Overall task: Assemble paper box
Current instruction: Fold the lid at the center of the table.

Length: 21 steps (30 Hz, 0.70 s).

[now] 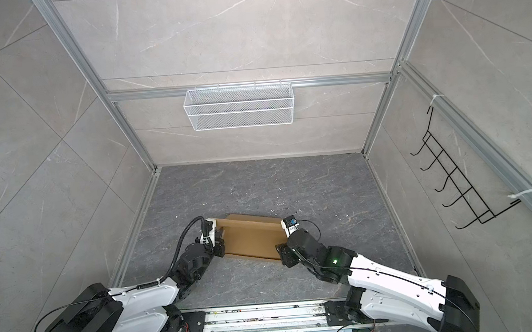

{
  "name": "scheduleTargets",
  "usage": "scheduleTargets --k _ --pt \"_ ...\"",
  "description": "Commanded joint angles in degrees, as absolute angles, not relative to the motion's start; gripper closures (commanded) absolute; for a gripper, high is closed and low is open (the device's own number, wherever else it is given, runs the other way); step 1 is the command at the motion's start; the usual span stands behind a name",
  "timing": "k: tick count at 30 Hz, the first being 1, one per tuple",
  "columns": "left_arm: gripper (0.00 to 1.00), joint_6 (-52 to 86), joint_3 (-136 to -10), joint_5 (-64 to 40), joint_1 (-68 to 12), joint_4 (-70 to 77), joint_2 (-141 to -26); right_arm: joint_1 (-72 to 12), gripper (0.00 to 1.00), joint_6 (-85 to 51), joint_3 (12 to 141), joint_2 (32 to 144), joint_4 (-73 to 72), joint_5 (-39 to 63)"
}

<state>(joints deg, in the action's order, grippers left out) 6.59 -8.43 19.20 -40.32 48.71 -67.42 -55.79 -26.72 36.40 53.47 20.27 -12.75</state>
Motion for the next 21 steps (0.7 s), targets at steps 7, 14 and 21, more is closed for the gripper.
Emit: scheduleTargets --k 7,14,21 --pt "0.98 5.27 -7.91 17.23 -41.14 45.09 -68.47 -52.79 0.33 -27.51 44.78 46.84 33.53 -5.98" --pt "0.98 5.01 -8.00 17.30 -41.34 45.00 -68.50 -46.43 0.29 -36.21 51.16 46.62 39.16 -5.93" --pt "0.98 4.75 -8.00 17.35 -41.40 44.92 -68.40 -34.19 0.28 -46.38 61.00 56.61 47.53 5.48"
